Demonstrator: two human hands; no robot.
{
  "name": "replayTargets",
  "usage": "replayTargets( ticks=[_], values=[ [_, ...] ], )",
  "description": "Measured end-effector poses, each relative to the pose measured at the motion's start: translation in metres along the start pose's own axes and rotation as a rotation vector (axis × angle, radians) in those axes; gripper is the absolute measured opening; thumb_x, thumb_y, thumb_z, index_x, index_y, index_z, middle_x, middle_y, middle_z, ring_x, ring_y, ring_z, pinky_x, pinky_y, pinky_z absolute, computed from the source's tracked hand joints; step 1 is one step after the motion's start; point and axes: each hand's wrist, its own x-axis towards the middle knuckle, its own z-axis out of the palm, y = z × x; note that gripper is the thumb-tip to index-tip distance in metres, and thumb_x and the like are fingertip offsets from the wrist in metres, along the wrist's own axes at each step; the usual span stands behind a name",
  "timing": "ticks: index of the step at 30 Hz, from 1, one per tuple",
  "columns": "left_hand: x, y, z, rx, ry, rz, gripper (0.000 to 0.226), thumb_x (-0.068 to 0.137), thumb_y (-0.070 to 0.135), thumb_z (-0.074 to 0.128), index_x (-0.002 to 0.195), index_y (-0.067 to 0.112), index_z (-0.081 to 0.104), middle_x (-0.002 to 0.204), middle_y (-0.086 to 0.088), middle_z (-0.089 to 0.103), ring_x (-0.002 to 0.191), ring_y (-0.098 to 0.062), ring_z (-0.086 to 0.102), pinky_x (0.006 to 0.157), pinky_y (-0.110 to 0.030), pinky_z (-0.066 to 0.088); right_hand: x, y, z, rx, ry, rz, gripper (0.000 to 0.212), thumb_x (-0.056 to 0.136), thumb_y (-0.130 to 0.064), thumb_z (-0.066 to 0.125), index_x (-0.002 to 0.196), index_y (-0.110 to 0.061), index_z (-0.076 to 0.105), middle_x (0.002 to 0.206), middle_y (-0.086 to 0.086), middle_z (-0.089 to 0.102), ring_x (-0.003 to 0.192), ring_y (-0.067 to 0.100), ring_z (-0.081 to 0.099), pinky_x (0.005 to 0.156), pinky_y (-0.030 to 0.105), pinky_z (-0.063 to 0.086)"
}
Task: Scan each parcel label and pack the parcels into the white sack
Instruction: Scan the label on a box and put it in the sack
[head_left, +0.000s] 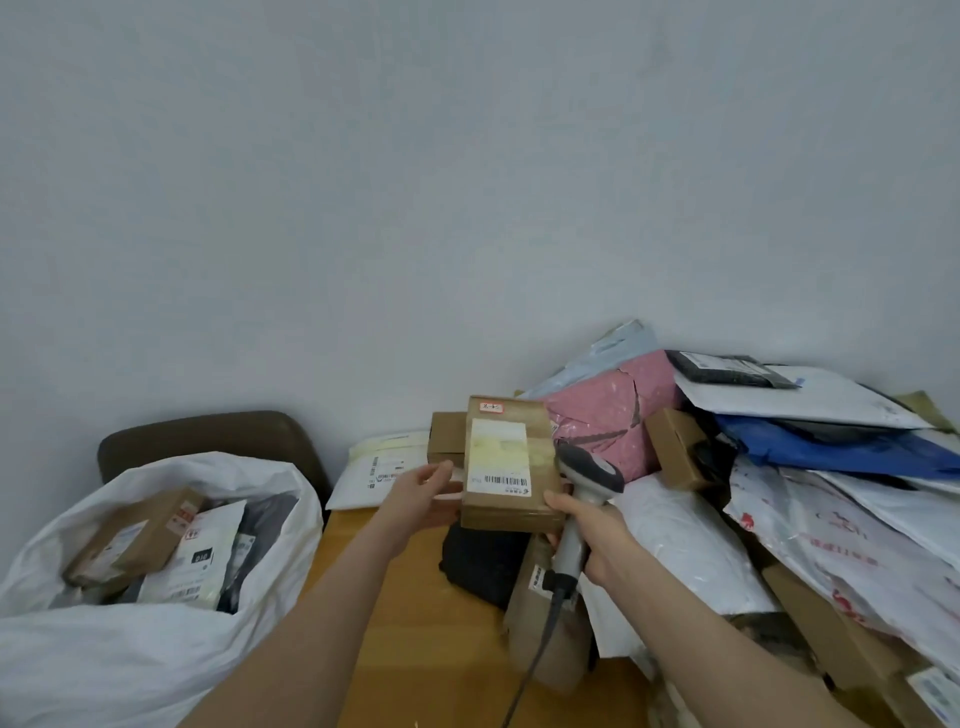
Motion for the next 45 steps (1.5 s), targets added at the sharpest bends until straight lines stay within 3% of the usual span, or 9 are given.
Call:
replayTargets(
  ticks=[4, 11, 16, 21, 24, 29, 34, 40, 45],
  values=[
    [0.008, 0.005, 0.000, -0.007, -0.101, -0.079, 0.038, 0.087, 0.041, 0.066, 0.114, 0.014, 0.064, 0.100, 0.001, 0.074, 0.092, -0.017, 0.071, 0.073, -0.031, 0.058, 0.003, 0.007, 0.002, -0.031, 0.026, -0.051, 0.038, 0.076, -0.001, 0.077, 0.111, 0.001, 0.062, 0.106, 0.019, 0.069, 0.096, 0.034, 0.066, 0.082, 0.043, 0.055],
    [0.018, 0.005, 0.004, -0.132, -0.142, -0.139, 0.031, 0.087, 0.017, 0.068, 0.116, 0.009, 0.061, 0.099, -0.007, 0.074, 0.089, -0.022, 0.072, 0.070, -0.033, 0.059, 0.010, 0.008, -0.004, -0.007, 0.020, -0.093, 0.020, 0.077, 0.006, 0.073, 0.094, -0.003, 0.068, 0.082, 0.013, 0.074, 0.073, 0.026, 0.069, 0.056, 0.031, 0.054],
    [0.021, 0.002, 0.003, -0.106, -0.224, -0.185, 0.033, 0.085, 0.011, 0.069, 0.117, 0.011, 0.060, 0.100, -0.005, 0.074, 0.092, -0.022, 0.071, 0.076, -0.039, 0.059, 0.014, 0.011, -0.007, -0.056, 0.079, -0.158, 0.016, 0.079, 0.009, 0.068, 0.088, -0.004, 0.065, 0.079, 0.013, 0.071, 0.074, 0.025, 0.068, 0.065, 0.036, 0.057],
    [0.023, -0.009, 0.009, -0.104, -0.026, -0.119, 0.042, 0.088, 0.007, 0.065, 0.128, 0.012, 0.053, 0.106, -0.005, 0.069, 0.094, -0.020, 0.068, 0.069, -0.033, 0.057, -0.002, 0.020, -0.003, -0.187, 0.160, -0.200, 0.016, 0.082, -0.007, 0.073, 0.092, -0.012, 0.061, 0.083, 0.008, 0.068, 0.074, 0.018, 0.065, 0.070, 0.035, 0.055],
    [0.025, -0.015, 0.011, -0.137, 0.052, -0.101, 0.043, 0.090, 0.007, 0.062, 0.131, 0.013, 0.051, 0.106, -0.004, 0.067, 0.092, -0.018, 0.066, 0.066, -0.030, 0.055, -0.024, 0.037, 0.001, -0.242, 0.055, -0.184, 0.008, 0.083, -0.004, 0.069, 0.089, -0.002, 0.065, 0.066, 0.010, 0.069, 0.050, 0.014, 0.059, 0.053, 0.027, 0.052],
    [0.028, -0.020, 0.006, -0.161, 0.076, -0.076, 0.046, 0.091, 0.005, 0.060, 0.135, 0.008, 0.048, 0.113, -0.007, 0.065, 0.097, -0.021, 0.065, 0.077, -0.036, 0.056, -0.050, 0.065, 0.008, -0.416, 0.038, -0.159, 0.017, 0.085, -0.015, 0.069, 0.078, 0.000, 0.065, 0.051, 0.008, 0.063, 0.040, 0.015, 0.053, 0.045, 0.023, 0.043],
    [0.031, -0.027, 0.004, -0.142, 0.119, -0.071, 0.044, 0.091, 0.006, 0.059, 0.135, 0.008, 0.049, 0.120, -0.009, 0.063, 0.105, -0.024, 0.063, 0.090, -0.042, 0.054, -0.064, 0.072, 0.012, -0.485, 0.058, -0.151, 0.026, 0.083, -0.023, 0.071, 0.086, 0.002, 0.066, 0.060, 0.014, 0.067, 0.045, 0.017, 0.057, 0.050, 0.025, 0.048],
    [0.029, -0.030, 0.003, -0.140, 0.143, -0.071, 0.043, 0.092, 0.005, 0.058, 0.134, 0.009, 0.050, 0.115, -0.007, 0.064, 0.102, -0.022, 0.063, 0.075, -0.029, 0.053, -0.071, 0.071, 0.013, -0.540, 0.044, -0.132, 0.019, 0.081, -0.017, 0.069, 0.078, 0.002, 0.066, 0.060, 0.013, 0.062, 0.045, 0.017, 0.054, 0.049, 0.023, 0.046],
    [0.028, -0.032, 0.003, -0.120, 0.159, -0.067, 0.045, 0.093, 0.005, 0.057, 0.136, 0.009, 0.048, 0.120, -0.008, 0.062, 0.102, -0.021, 0.060, 0.074, -0.027, 0.051, -0.075, 0.071, 0.013, -0.560, 0.044, -0.135, 0.017, 0.080, -0.016, 0.067, 0.076, 0.001, 0.066, 0.058, 0.010, 0.062, 0.043, 0.014, 0.053, 0.047, 0.021, 0.044]
  ],
)
